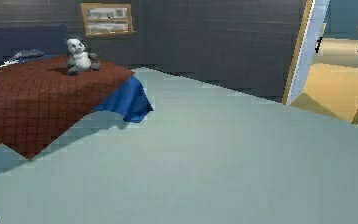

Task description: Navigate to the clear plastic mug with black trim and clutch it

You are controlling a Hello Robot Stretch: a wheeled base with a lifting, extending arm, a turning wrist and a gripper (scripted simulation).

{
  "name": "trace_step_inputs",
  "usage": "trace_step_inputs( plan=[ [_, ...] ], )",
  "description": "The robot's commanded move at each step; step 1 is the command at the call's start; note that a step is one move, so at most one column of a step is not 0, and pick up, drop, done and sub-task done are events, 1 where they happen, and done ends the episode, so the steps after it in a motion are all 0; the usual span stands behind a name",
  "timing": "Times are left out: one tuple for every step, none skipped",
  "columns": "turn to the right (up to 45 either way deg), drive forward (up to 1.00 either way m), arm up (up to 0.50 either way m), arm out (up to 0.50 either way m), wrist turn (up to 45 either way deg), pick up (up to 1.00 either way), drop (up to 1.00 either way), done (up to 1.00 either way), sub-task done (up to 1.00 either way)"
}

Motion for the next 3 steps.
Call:
trace_step_inputs(
  plan=[
    [36.0, 0.0, 0.0, 0.0, 0.0, 0.0, 0.0, 0.0, 0.0],
    [0.0, 0.0, 0.16, 0.0, 0.0, 0.0, 0.0, 0.0, 0.0],
    [0.0, 0.0, 0.0, 0.28, 0.0, 0.0, 0.0, 0.0, 0.0]
  ],
)
